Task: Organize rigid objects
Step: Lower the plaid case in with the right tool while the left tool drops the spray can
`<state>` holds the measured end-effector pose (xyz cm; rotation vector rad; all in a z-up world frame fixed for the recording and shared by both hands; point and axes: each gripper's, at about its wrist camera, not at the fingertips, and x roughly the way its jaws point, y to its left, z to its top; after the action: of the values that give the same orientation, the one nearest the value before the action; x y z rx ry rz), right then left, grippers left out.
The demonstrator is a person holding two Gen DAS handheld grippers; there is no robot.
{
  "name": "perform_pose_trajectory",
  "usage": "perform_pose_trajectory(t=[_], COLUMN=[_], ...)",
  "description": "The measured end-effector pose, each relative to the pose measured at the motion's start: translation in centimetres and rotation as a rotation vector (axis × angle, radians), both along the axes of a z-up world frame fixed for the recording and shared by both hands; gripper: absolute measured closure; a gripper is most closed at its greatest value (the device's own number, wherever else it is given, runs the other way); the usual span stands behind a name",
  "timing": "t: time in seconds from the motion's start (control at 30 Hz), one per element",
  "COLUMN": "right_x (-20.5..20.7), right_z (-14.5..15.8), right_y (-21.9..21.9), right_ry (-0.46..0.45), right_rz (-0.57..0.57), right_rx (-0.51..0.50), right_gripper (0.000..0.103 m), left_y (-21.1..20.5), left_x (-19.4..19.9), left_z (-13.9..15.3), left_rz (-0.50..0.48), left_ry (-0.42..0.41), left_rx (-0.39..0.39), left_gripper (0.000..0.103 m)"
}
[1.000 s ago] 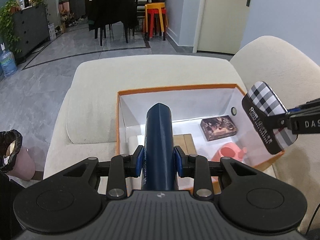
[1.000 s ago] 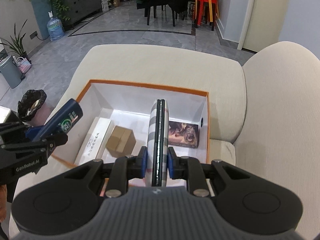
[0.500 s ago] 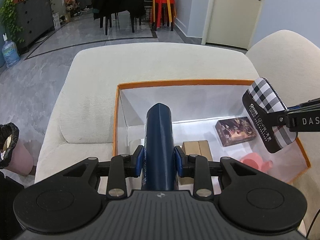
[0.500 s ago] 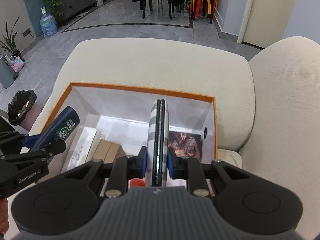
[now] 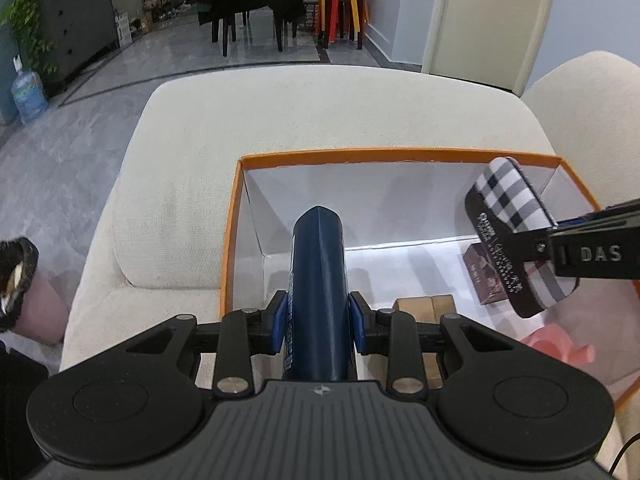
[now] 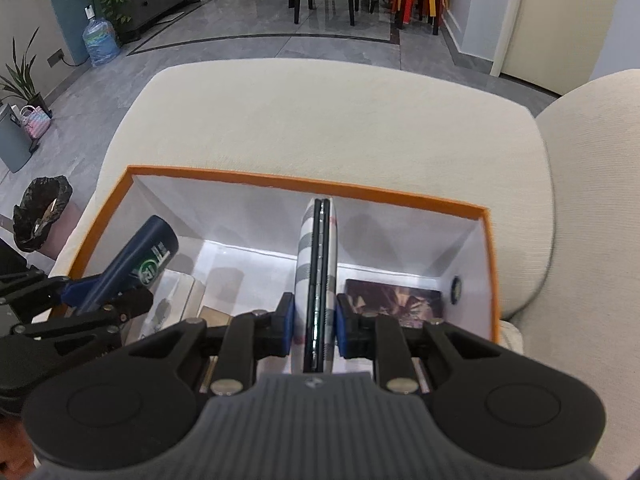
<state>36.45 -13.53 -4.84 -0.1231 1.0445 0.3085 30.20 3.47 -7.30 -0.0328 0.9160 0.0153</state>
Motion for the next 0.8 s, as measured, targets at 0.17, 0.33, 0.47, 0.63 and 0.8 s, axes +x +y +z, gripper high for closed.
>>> perform_pose_trajectory(t=[0.17, 0.33, 0.47, 0.63, 0.8], right_x=[0.9, 1.4, 1.8, 2.1, 2.4], right_z=[-1.2, -2.3, -3.1, -4.1, -4.7], right_y=[0.8, 1.4, 1.5, 1.6, 1.6], right_ry=[0.029, 0.054, 0.084, 0.117, 0.141], right_rz=[0.006, 0.011, 0.003, 0.001, -0.002], right_rx=[0.017, 0.022, 0.045, 0.063, 0.066], right_gripper=[0.084, 0.084, 0.084, 0.084, 0.083], left_y=[-0.7, -1.8, -2.9, -3.8, -3.9], left_x=[0.4, 0.6, 0.7, 1.2, 1.1], left_z=[-0.1, -0.4, -0.8, -0.9, -0.9], left_rz=[-0.008, -0.014, -0.024, -0.025, -0.024], left_ry=[0.004, -0.001, 0.015, 0.032, 0.034], left_rx=[0.007, 0.063, 0.139, 0.182, 0.183], left_gripper=[0.067, 0.067, 0.067, 0.066, 0.053])
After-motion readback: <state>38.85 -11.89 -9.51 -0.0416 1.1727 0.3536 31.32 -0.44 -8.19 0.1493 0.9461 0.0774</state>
